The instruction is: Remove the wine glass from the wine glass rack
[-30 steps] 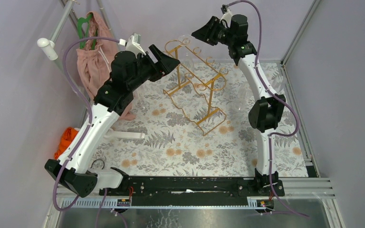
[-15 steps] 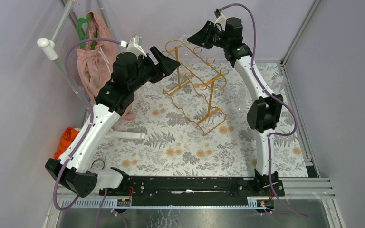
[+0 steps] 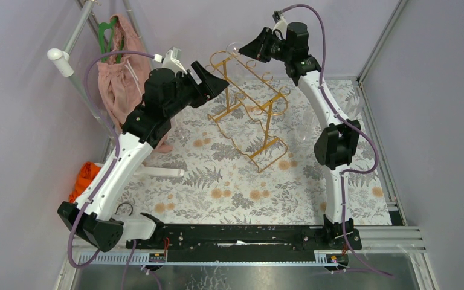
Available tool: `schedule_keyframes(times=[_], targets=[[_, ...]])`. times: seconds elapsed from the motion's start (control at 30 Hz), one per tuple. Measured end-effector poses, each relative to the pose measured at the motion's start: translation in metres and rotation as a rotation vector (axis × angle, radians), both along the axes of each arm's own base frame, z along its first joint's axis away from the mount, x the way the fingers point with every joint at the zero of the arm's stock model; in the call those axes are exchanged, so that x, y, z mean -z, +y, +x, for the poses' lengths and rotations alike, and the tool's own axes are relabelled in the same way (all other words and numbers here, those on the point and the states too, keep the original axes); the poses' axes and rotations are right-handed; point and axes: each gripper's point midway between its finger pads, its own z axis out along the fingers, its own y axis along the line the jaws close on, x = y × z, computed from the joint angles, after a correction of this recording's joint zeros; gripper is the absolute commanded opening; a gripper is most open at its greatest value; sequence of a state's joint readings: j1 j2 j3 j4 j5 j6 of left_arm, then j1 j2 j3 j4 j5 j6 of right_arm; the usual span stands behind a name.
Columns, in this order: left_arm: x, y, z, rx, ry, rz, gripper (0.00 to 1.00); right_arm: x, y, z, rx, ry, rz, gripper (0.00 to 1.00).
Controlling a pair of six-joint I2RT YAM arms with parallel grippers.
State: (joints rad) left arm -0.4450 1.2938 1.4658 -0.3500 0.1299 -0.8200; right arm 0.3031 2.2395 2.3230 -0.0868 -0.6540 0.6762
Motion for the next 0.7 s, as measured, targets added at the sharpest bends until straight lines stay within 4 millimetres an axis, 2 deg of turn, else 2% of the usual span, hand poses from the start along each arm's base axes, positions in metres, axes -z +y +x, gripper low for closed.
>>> schedule_keyframes(times=[0.1,0.4,0.43,0.5,0.53,0.7], targets=[[0.000,0.000,-0.001,0.000,0.000,0.000,0.81,0.000,-0.001,-0.001,0.007,0.010,-0.002,0.14],[-0.004,0.001,-0.003,0.000,-0.013,-0.006,0.81,-0.002,-0.002,-0.004,0.016,0.037,-0.001,0.14],[-0.004,0.001,-0.003,0.000,-0.013,-0.006,0.81,-0.002,-0.002,-0.005,0.017,0.044,0.001,0.17],[-0.004,0.001,-0.003,0.000,-0.014,-0.006,0.81,-0.004,-0.002,-0.005,0.018,0.053,0.005,0.32],[-0.004,0.001,-0.003,0.000,-0.014,-0.006,0.81,-0.004,-0.002,-0.006,0.018,0.056,0.005,0.34],[-0.004,0.001,-0.003,0.000,-0.014,-0.005,0.82,-0.011,-0.003,-0.005,0.029,0.047,0.012,0.35]])
